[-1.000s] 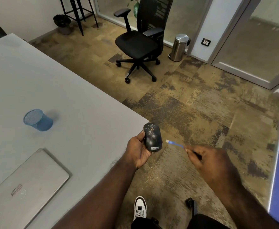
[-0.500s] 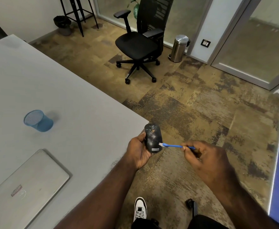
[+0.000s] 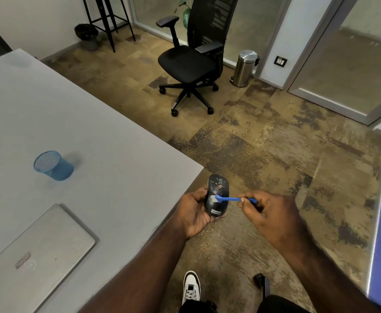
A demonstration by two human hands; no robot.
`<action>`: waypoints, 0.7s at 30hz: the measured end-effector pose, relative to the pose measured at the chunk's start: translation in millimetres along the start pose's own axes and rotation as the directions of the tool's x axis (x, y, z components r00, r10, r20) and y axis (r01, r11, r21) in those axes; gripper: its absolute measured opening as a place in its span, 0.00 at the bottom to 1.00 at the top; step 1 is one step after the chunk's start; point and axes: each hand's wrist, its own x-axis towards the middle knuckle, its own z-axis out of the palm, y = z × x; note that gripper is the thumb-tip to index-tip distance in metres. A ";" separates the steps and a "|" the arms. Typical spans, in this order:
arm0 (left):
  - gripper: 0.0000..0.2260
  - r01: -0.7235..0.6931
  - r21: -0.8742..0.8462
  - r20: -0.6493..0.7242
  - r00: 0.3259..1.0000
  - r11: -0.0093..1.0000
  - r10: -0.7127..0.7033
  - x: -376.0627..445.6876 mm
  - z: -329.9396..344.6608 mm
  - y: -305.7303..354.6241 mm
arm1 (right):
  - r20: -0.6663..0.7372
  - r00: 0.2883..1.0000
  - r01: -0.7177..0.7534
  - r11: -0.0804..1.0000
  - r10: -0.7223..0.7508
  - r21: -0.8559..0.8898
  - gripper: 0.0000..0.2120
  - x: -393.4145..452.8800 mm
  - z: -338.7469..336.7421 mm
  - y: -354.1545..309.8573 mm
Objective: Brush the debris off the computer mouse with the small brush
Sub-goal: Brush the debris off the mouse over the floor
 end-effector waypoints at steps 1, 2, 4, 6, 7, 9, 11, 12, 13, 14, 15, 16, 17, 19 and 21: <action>0.16 0.007 0.000 0.005 1.000 1.000 -0.007 -0.3 -0.3 -0.5 | -0.010 1.000 -0.019 1.000 0.019 -0.004 0.08 1.2 -0.1 0.9; 0.16 0.013 0.004 0.014 1.000 1.000 -0.013 -0.9 -0.6 -1.0 | -0.033 0.999 -0.034 0.999 0.034 -0.008 0.08 3.0 -1.1 2.0; 0.16 0.022 0.013 0.033 0.999 1.000 -0.023 -2.7 -1.2 -1.7 | -0.089 0.995 -0.038 0.999 0.035 -0.030 0.09 6.6 -4.7 3.9; 0.16 0.033 0.015 0.051 0.998 0.999 -0.033 -4.3 -1.4 -2.7 | -0.130 0.991 -0.025 0.999 0.022 -0.020 0.09 9.1 -8.8 6.0; 0.16 0.037 0.014 0.054 0.998 0.999 -0.038 -4.9 -0.9 -3.0 | -0.131 0.991 -0.021 1.000 0.021 0.003 0.08 9.3 -9.8 6.8; 0.16 0.044 0.020 0.045 0.998 0.999 -0.045 -5.1 0.2 -3.4 | -0.101 0.995 -0.014 0.999 0.018 0.044 0.07 7.5 -8.0 8.8; 0.15 0.051 0.024 0.023 0.998 0.998 -0.052 -4.9 1.0 -4.0 | -0.075 0.997 -0.016 0.998 0.021 0.057 0.06 4.6 -3.7 12.1; 0.15 0.053 0.016 0.015 0.998 0.998 -0.053 -4.8 1.1 -4.5 | -0.081 0.996 -0.028 0.999 0.031 0.041 0.06 4.4 -2.3 14.1; 0.15 0.054 0.006 0.011 0.999 0.999 -0.054 -5.1 1.1 -4.7 | -0.098 0.994 -0.046 0.999 0.047 0.010 0.07 5.4 -2.2 16.5; 0.14 0.054 -0.003 0.008 0.998 0.999 -0.054 -5.7 1.2 -4.6 | -0.123 0.990 -0.065 0.998 0.062 -0.023 0.07 7.3 -3.3 19.3; 0.14 0.056 -0.009 0.006 0.998 0.998 -0.056 -6.3 1.1 -4.4 | -0.151 0.986 -0.083 0.995 0.075 -0.049 0.08 9.3 -5.1 22.2; 0.14 0.059 -0.012 0.005 0.998 0.998 -0.059 -7.0 0.8 -4.4 | -0.177 0.980 -0.098 0.994 0.087 -0.053 0.08 10.9 -7.1 24.7; 0.14 0.060 -0.016 0.005 0.998 0.998 -0.060 -7.4 0.7 -4.4 | -0.189 0.977 -0.105 0.994 0.097 -0.032 0.08 11.3 -8.4 26.1; 0.14 0.060 -0.023 -0.001 0.998 0.998 -0.060 -7.2 0.2 -4.2 | -0.159 0.983 -0.088 0.995 0.094 0.044 0.08 9.2 -7.2 25.1; 0.15 0.060 -0.032 -0.007 0.998 0.998 -0.060 -6.4 -0.7 -3.7 | -0.092 0.994 -0.053 0.993 0.063 0.102 0.06 4.1 -2.8 20.5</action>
